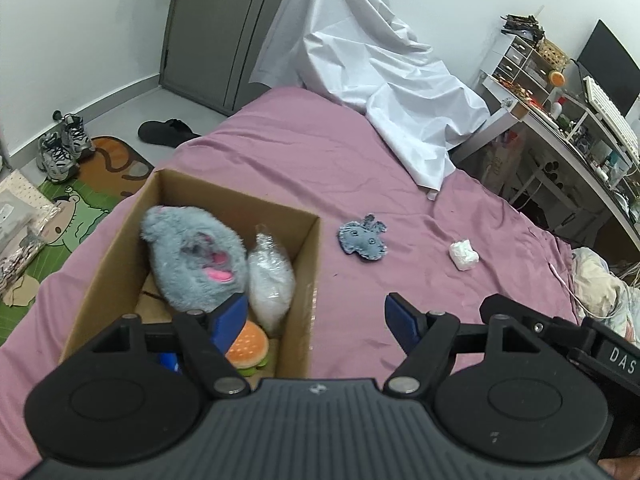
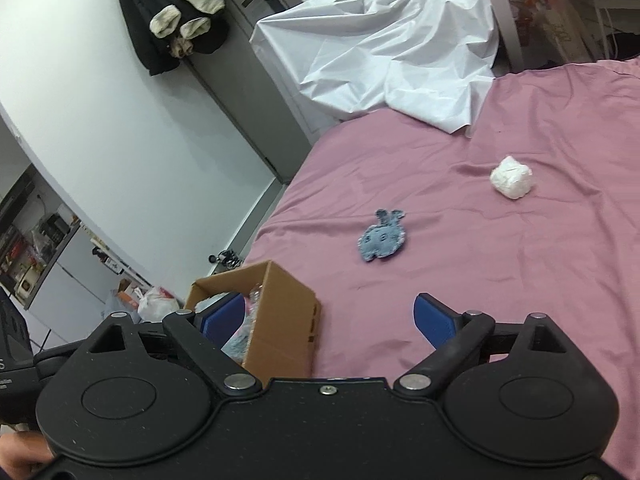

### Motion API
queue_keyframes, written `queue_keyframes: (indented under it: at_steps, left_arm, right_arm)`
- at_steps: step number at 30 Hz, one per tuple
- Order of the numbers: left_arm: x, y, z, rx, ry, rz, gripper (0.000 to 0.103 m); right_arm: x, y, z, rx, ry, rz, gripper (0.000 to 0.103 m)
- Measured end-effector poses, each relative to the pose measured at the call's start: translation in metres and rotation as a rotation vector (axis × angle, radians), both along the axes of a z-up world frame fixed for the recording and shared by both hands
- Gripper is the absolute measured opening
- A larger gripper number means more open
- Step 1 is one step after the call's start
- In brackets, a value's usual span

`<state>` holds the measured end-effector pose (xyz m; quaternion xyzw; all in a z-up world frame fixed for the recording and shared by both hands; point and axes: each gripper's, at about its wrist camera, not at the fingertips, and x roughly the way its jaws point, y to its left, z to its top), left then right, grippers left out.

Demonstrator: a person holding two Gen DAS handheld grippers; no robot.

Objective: Organize soft objects
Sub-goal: 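Move the left tool to the denim bunny while the right tool approaches the white tissue ball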

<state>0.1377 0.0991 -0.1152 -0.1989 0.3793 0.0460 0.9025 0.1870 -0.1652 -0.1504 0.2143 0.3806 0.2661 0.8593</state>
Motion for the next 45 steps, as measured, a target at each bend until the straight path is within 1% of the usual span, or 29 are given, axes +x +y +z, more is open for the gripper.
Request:
queue_keyframes:
  at_steps: [11, 27, 36, 41, 45]
  left_arm:
    - [0.028, -0.022, -0.004, -0.012, 0.011, -0.018, 0.074]
    - [0.075, -0.067, -0.012, 0.009, 0.041, -0.071, 0.074]
    - [0.105, -0.083, -0.025, 0.023, 0.083, -0.07, 0.074]
    - [0.122, -0.092, -0.036, 0.023, 0.11, -0.071, 0.074]
    - [0.137, -0.095, -0.045, 0.026, 0.129, -0.054, 0.074]
  right_arm:
    - [0.015, -0.026, -0.009, -0.022, 0.018, -0.04, 0.092]
    - [0.05, -0.075, -0.03, -0.013, 0.066, -0.116, 0.092]
    - [0.072, -0.096, -0.047, -0.005, 0.097, -0.153, 0.092]
    - [0.087, -0.103, -0.059, 0.012, 0.12, -0.17, 0.092]
    - [0.099, -0.104, -0.069, 0.014, 0.138, -0.168, 0.092]
